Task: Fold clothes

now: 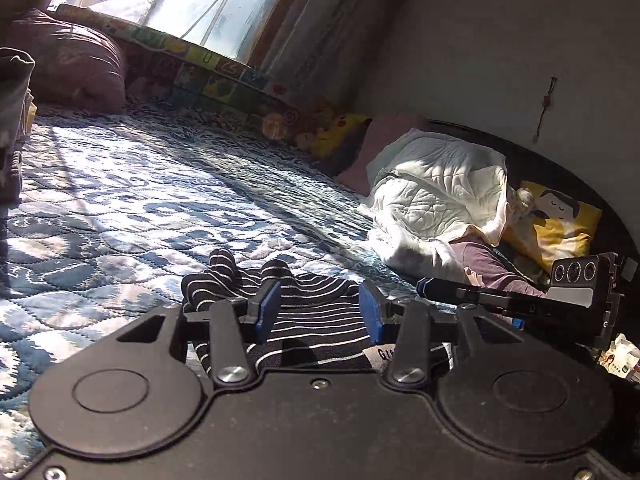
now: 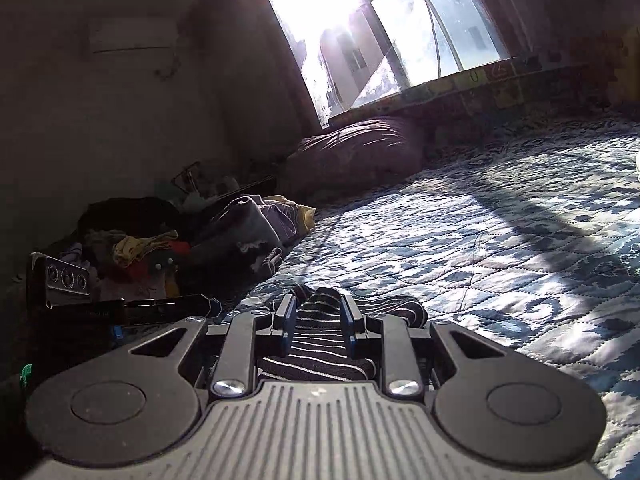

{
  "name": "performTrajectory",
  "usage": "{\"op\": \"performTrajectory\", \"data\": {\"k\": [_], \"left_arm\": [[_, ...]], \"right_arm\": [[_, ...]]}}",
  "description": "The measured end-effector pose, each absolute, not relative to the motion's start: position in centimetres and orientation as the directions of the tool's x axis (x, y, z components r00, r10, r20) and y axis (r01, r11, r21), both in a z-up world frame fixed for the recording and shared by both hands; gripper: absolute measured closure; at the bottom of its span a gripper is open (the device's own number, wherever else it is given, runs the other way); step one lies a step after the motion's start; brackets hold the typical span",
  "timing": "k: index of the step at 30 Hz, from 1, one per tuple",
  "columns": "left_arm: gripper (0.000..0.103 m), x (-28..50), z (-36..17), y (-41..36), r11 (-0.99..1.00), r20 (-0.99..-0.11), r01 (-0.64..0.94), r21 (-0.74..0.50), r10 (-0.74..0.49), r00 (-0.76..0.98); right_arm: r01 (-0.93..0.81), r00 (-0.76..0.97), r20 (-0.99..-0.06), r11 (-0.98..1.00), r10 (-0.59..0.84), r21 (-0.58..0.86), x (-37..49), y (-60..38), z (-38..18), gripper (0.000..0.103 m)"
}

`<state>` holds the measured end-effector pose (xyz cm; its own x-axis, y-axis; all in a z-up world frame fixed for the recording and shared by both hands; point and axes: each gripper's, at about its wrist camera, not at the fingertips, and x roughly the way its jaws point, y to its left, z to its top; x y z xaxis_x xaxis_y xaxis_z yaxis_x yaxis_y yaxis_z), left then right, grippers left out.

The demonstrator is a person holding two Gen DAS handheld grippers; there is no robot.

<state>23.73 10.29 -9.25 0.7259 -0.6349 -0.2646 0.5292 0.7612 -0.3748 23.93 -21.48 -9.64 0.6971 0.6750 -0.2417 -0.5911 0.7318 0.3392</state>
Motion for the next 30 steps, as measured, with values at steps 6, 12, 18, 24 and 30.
{"op": "performTrajectory", "data": {"k": [6,12,18,24,30], "left_arm": [[0.057,24.5,-12.7,7.0,0.833,-0.476,0.525,-0.176,-0.539,0.695],[0.056,25.0,-13.7,7.2,0.828,-0.488,0.536,-0.165,-0.541,0.685],[0.062,22.9,-11.1,8.4,0.813,-0.388,0.544,-0.211,-0.58,0.716],[0.057,22.1,-13.3,6.9,0.826,-0.501,0.561,-0.046,-0.505,0.703],[0.057,22.0,-12.2,7.7,0.821,-0.461,0.565,-0.074,-0.531,0.711]], "right_arm": [[-0.547,0.667,-0.475,0.811,0.573,0.21,25.5,-17.7,-13.1,0.076],[-0.542,0.685,-0.479,0.824,0.549,0.168,24.6,-17.2,-13.0,0.075],[-0.613,0.708,-0.365,0.783,0.605,0.109,22.0,-17.0,-10.8,0.072],[-0.621,0.657,-0.463,0.775,0.596,0.115,22.8,-16.3,-12.5,0.068],[-0.647,0.689,-0.367,0.758,0.625,0.076,20.8,-16.2,-10.7,0.067]]}}
